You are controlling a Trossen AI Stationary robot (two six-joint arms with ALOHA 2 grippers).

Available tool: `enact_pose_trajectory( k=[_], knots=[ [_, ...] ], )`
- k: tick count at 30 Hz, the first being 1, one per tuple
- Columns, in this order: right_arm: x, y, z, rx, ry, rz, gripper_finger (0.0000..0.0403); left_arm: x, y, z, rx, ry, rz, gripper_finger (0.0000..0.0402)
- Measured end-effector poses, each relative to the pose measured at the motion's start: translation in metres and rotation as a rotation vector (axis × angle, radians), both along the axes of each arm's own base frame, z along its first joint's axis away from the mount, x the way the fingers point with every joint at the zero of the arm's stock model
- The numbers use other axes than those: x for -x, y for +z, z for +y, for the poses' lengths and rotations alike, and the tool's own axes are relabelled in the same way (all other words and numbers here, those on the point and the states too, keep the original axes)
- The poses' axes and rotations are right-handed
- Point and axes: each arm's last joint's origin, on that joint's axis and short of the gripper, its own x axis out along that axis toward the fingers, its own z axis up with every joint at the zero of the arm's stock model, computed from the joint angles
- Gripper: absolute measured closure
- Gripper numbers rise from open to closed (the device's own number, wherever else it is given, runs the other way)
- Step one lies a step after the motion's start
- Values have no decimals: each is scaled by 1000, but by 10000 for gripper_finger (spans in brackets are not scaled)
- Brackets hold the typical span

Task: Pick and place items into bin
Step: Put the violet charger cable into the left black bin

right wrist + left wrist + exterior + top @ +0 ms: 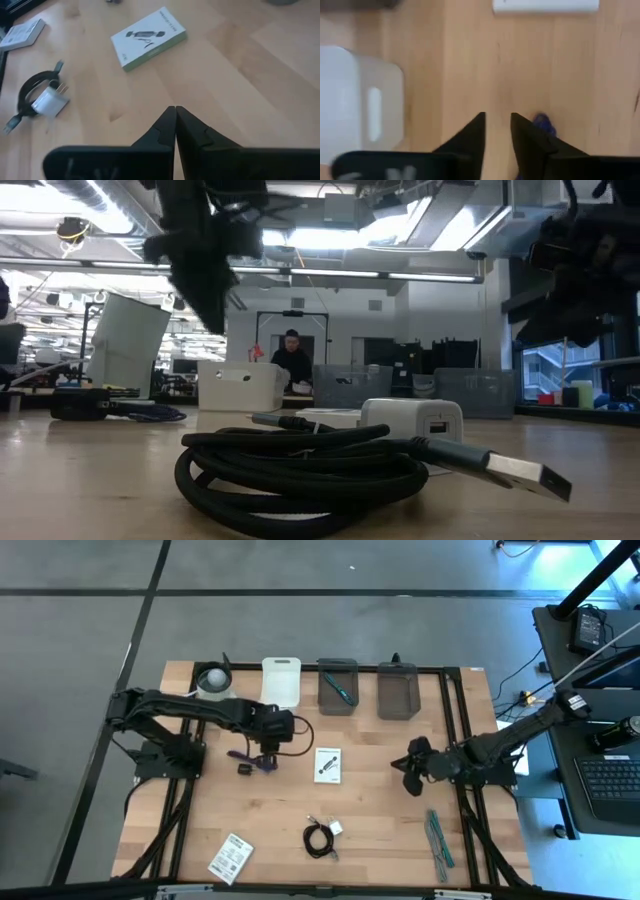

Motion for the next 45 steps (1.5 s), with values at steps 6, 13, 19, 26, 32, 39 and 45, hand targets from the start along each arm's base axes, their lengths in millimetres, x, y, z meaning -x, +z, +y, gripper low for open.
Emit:
enact_pose_trajectory(
  k=[6,13,19,26,32,39,45],
  knots=[
    [-2,0,-6,-1,-41,0,387,-7,-27,-1,3,1,148,238],
    [-2,0,-7,-1,-47,1,386,-17,-55,-14,42,-4,250,217],
    [-2,0,-7,-22,-61,-4,386,-23,-76,-34,86,-34,327,221],
    [-2,0,-7,-20,-59,-3,386,-27,-98,-50,36,-75,401,223],
    [-2,0,-7,-18,-59,1,386,-28,-105,-52,36,-64,424,259],
    [-2,-1,-7,-13,-56,7,386,-26,-94,-51,45,-43,366,374],
    [-1,-1,-7,-12,-56,8,386,-24,-72,-40,0,34,266,379]
  ],
)
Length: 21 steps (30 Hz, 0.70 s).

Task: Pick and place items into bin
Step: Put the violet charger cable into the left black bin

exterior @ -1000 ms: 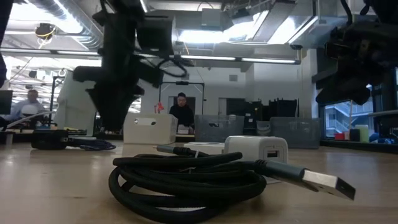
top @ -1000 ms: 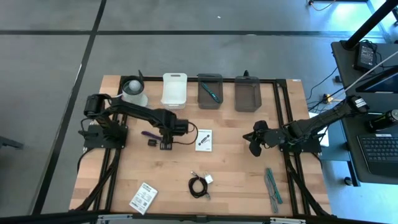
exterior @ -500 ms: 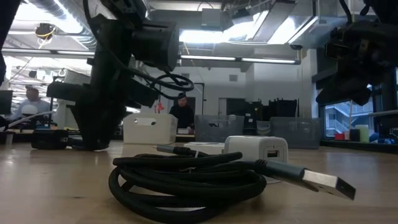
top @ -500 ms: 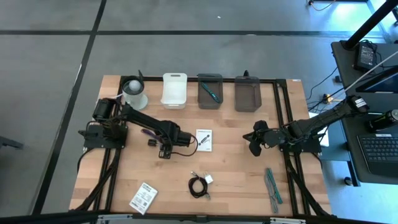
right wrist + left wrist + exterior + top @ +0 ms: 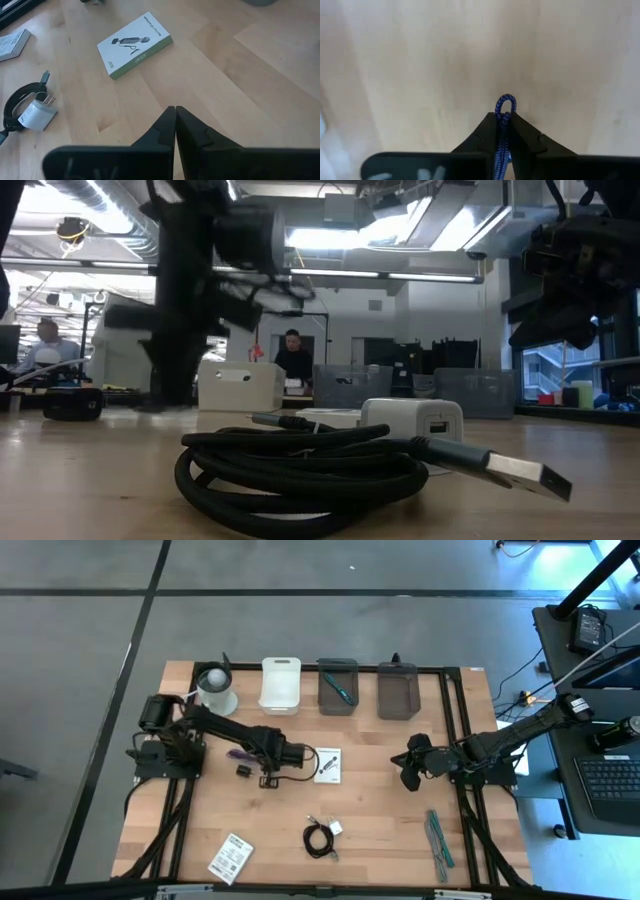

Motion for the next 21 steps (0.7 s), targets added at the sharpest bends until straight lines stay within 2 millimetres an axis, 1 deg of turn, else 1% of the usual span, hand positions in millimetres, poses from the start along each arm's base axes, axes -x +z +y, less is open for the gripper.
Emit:
enact_pose_trajectory(
  k=[2,5,7,10,14,17,21],
  knots=[
    [0,0,0,3,2,1,386,2,11,6,4,33,-42,379],
    [0,0,0,15,12,3,386,7,35,17,8,94,-132,379],
    [0,0,0,16,13,4,386,9,54,24,18,137,-207,379],
    [0,0,0,18,12,4,386,12,88,38,6,208,-351,379],
    [0,0,-2,18,1,6,386,11,137,56,-58,311,-630,379],
    [-1,0,-4,18,-11,6,386,4,171,73,-74,374,-870,379],
    [-1,0,-6,18,-25,4,386,-9,205,95,-116,357,-1141,379]
  ],
)
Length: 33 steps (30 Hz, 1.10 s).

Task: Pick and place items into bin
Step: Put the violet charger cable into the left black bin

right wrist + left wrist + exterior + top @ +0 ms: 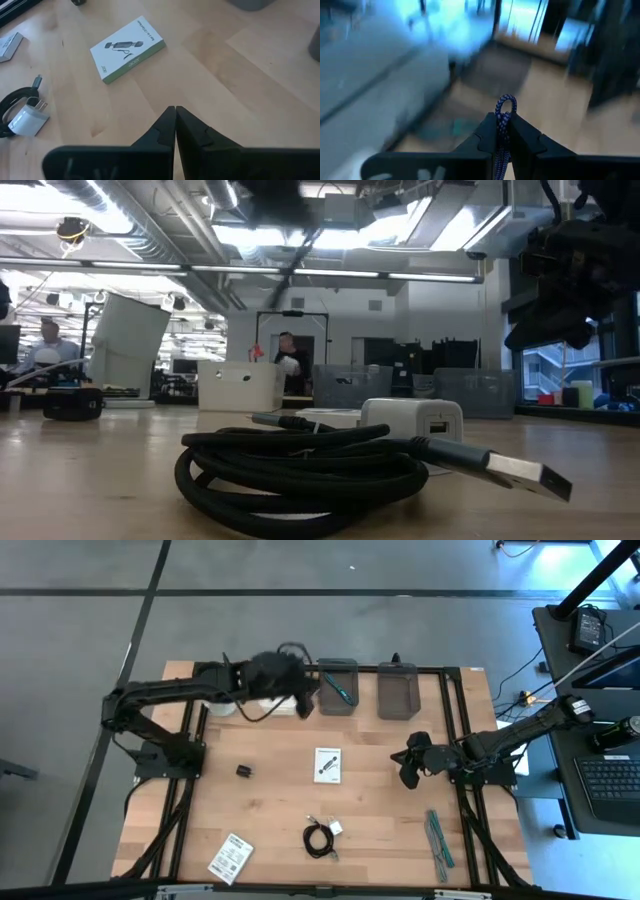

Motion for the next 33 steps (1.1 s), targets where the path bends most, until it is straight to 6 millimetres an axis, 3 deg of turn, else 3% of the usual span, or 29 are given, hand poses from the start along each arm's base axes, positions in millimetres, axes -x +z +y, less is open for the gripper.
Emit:
enact_pose_trajectory(
  k=[4,8,14,18,21,28,33],
  knots=[
    [-1,0,-1,-2,-6,-5,386,-19,17,28,-44,-3,-205,379],
    [-1,1,-1,-9,-9,-11,386,-39,18,65,4,44,-272,379],
    [-1,1,-1,-28,-23,-19,386,-72,-20,123,225,211,-257,379],
    [-1,1,0,-30,-24,-21,386,-81,-46,152,397,293,-233,379],
    [-1,1,0,-32,-24,-25,386,-85,-74,164,480,365,-171,379],
    [-1,1,0,-30,-23,-25,386,-96,-117,174,625,494,-151,379],
    [-1,1,0,-29,-22,-24,386,-99,-128,174,687,520,-148,371]
  ],
)
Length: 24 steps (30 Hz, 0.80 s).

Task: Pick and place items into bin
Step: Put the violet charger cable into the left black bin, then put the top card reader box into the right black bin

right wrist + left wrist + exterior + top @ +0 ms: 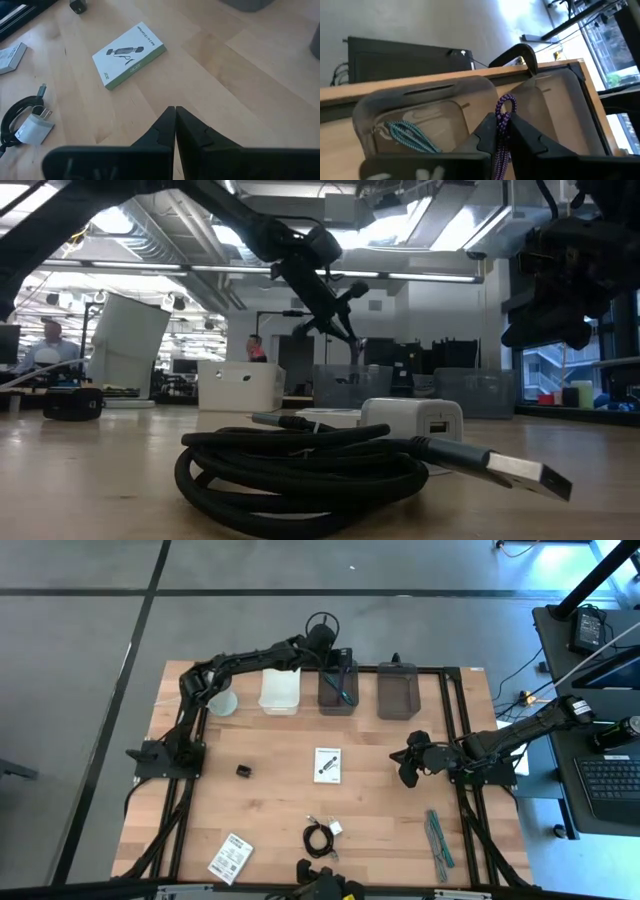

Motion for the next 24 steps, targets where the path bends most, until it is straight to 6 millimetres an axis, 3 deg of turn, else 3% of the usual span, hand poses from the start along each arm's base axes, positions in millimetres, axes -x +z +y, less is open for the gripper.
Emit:
enact_pose_trajectory(
  k=[24],
  knots=[
    [0,0,0,1,1,3,386,5,-9,-5,10,-49,115,247]
  ],
)
